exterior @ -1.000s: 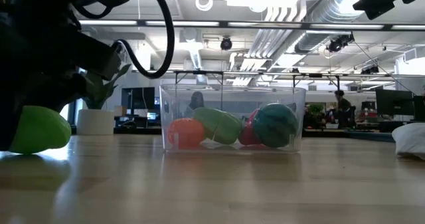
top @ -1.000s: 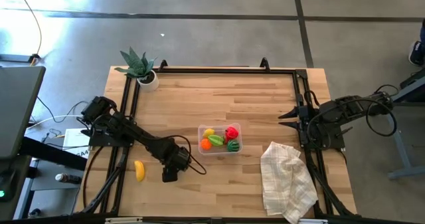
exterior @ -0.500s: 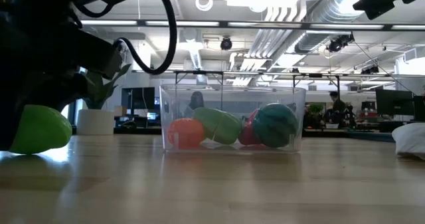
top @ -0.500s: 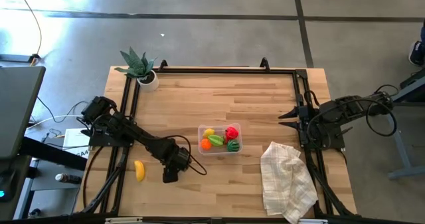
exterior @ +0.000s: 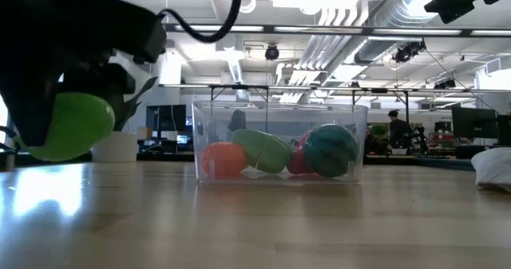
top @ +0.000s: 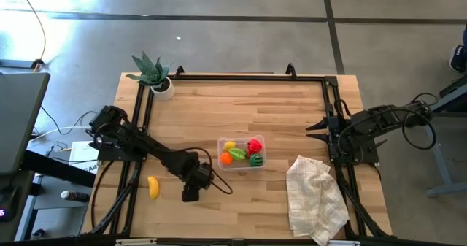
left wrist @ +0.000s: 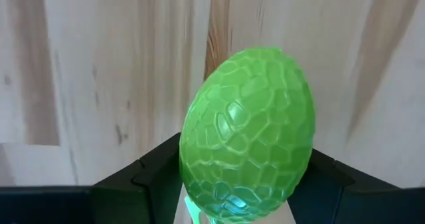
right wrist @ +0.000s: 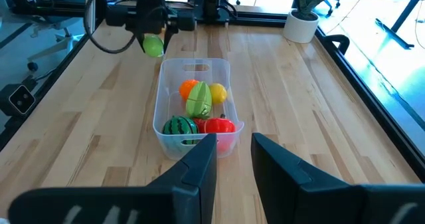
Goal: Pick and placing Produce into tupperware
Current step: Put the green melon into the transparent bin, then put the yellow banana into the transparent bin
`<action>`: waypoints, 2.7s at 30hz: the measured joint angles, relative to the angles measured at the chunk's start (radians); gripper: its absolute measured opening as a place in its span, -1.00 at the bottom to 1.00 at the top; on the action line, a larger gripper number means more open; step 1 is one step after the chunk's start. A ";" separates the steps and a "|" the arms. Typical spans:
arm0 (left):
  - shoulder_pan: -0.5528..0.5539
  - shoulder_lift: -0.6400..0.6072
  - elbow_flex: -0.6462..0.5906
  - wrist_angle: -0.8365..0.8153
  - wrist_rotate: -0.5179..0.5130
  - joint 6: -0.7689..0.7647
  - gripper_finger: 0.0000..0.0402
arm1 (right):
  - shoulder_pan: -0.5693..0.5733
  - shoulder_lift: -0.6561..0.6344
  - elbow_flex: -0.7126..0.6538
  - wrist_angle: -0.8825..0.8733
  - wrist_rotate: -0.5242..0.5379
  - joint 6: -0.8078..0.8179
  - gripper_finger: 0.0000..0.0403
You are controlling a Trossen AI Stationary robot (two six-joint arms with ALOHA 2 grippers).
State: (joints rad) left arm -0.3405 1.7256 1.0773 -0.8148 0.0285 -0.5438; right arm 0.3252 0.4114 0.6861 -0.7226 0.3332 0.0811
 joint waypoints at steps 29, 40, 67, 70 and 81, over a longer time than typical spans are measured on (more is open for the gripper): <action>0.253 0.006 0.654 -0.273 -0.266 0.359 0.05 | 0.000 0.000 0.000 0.000 0.000 0.000 -0.58; 0.408 0.136 0.655 -0.149 -0.090 0.553 0.05 | 0.000 0.000 0.000 0.000 0.000 0.000 -0.58; 0.364 0.350 0.655 -0.129 0.061 0.626 -0.25 | 0.000 0.000 0.000 0.000 0.000 0.000 -0.58; 0.364 0.350 0.655 -0.131 0.061 0.626 -0.24 | 0.000 0.000 0.000 0.000 0.000 0.000 -0.58; 0.366 0.343 0.655 -0.136 0.058 0.625 -0.25 | 0.000 0.000 0.000 0.000 0.000 0.000 -0.58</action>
State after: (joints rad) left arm 0.0257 2.0686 1.7325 -0.9512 0.0860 0.0808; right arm 0.3252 0.4114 0.6861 -0.7224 0.3332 0.0810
